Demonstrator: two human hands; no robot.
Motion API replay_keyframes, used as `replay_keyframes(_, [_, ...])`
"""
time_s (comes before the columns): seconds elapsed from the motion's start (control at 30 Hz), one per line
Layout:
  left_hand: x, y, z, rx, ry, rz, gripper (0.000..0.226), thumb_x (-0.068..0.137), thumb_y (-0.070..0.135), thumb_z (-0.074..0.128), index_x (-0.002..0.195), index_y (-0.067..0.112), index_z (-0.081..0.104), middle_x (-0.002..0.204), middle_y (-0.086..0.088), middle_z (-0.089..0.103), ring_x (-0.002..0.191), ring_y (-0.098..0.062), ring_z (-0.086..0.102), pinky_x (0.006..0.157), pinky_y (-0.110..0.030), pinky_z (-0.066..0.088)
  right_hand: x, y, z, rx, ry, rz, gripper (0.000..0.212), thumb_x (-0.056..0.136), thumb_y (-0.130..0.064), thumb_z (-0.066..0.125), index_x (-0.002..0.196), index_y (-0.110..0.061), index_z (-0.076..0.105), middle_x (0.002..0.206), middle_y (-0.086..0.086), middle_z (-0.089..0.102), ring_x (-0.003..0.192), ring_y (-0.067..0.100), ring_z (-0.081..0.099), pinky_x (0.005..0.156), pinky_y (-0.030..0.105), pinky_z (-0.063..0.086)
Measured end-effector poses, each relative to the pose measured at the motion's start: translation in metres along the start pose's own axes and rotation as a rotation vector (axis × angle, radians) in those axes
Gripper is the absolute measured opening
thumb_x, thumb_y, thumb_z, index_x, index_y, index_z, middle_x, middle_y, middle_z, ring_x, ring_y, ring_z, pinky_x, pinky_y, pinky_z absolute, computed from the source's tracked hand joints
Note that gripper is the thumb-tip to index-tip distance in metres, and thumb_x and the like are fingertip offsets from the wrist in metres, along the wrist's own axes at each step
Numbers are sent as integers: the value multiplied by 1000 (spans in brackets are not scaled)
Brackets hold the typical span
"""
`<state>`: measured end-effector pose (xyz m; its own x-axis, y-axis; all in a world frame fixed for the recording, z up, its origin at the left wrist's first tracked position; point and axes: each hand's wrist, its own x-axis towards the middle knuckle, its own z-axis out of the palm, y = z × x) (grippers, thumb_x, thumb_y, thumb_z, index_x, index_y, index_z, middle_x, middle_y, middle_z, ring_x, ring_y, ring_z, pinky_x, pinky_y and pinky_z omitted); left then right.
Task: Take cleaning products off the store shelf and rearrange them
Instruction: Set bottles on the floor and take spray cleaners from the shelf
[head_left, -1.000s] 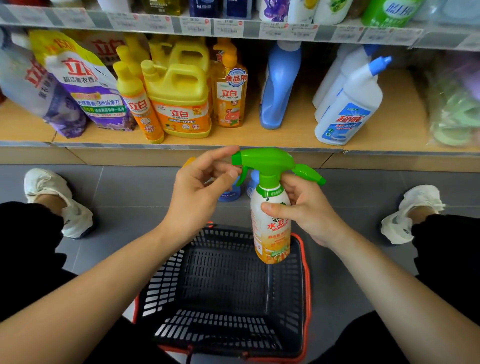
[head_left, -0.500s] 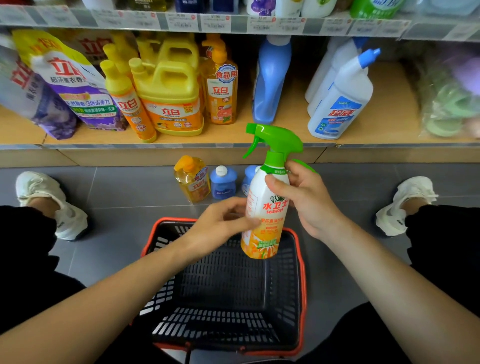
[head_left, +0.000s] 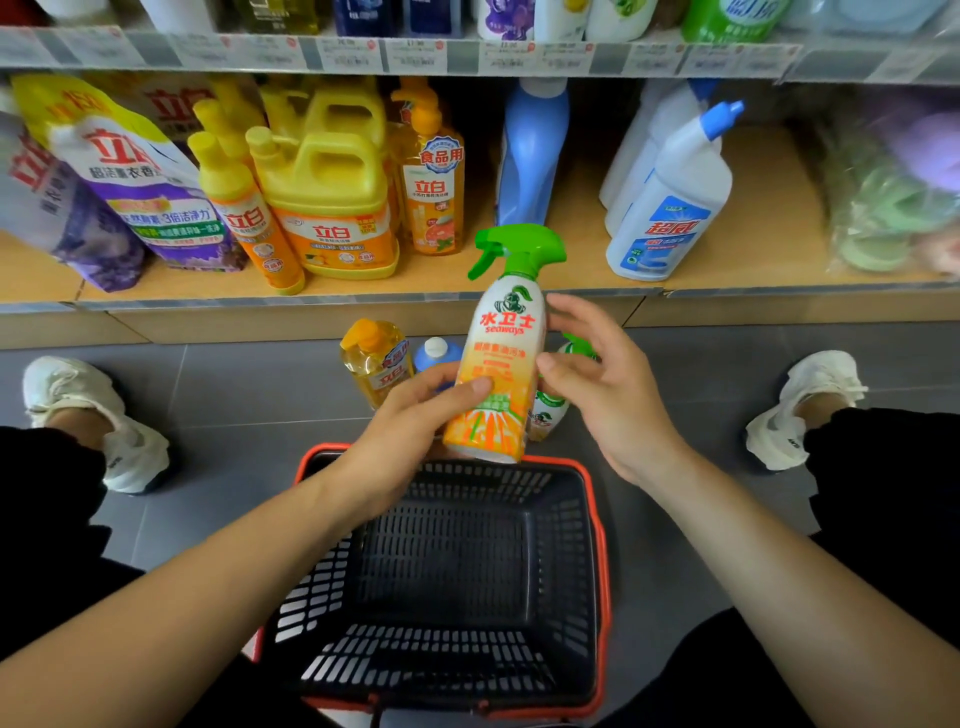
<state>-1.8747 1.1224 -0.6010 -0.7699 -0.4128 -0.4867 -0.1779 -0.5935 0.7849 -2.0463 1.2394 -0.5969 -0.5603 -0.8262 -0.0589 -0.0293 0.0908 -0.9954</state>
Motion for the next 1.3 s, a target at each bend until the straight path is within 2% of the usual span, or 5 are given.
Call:
replay_keyframes(0.23, [0, 15, -6, 74, 9, 82, 32, 89, 47, 63, 107, 25, 78, 111, -8, 76, 98, -19, 73, 73, -29, 60, -4, -9, 0, -754, -211, -535, 70, 72, -11, 87, 136, -19, 62, 156, 6, 39, 142, 29, 33, 118, 40, 29])
replay_keyframes(0.4, [-3, 19, -10, 137, -72, 205, 44, 81, 40, 70, 117, 16, 71, 105, -5, 73, 91, -19, 67, 76, -28, 58, -2, -17, -3, -543, -163, -536, 74, 69, -23, 88, 135, -2, 59, 144, 8, 54, 138, 14, 45, 116, 25, 31])
replay_keyframes(0.8, [-10, 20, 0, 500, -31, 383, 50, 88, 58, 52, 85, 14, 74, 79, -7, 67, 76, -18, 56, 74, -32, 47, -9, -13, -2, -153, -162, -271, 80, 69, -22, 89, 139, -33, 50, 128, -23, 65, 121, 4, 61, 98, 14, 46])
replay_keyframes(0.97, [-17, 23, 1, 768, 100, 753, 46, 95, 32, 63, 139, 17, 58, 119, -3, 59, 110, -13, 59, 93, -29, 48, -7, -8, -5, -148, -155, -234, 82, 67, -16, 90, 139, -24, 51, 125, -25, 66, 120, 2, 62, 96, 13, 47])
replay_keyframes(1.3, [-28, 23, 2, 987, -100, 901, 41, 97, -4, 54, 136, 5, 59, 149, -7, 53, 150, -27, 33, 121, -43, 31, -9, -7, 1, -113, -196, -155, 81, 68, -17, 89, 140, -24, 53, 127, -10, 69, 119, 9, 65, 96, 18, 49])
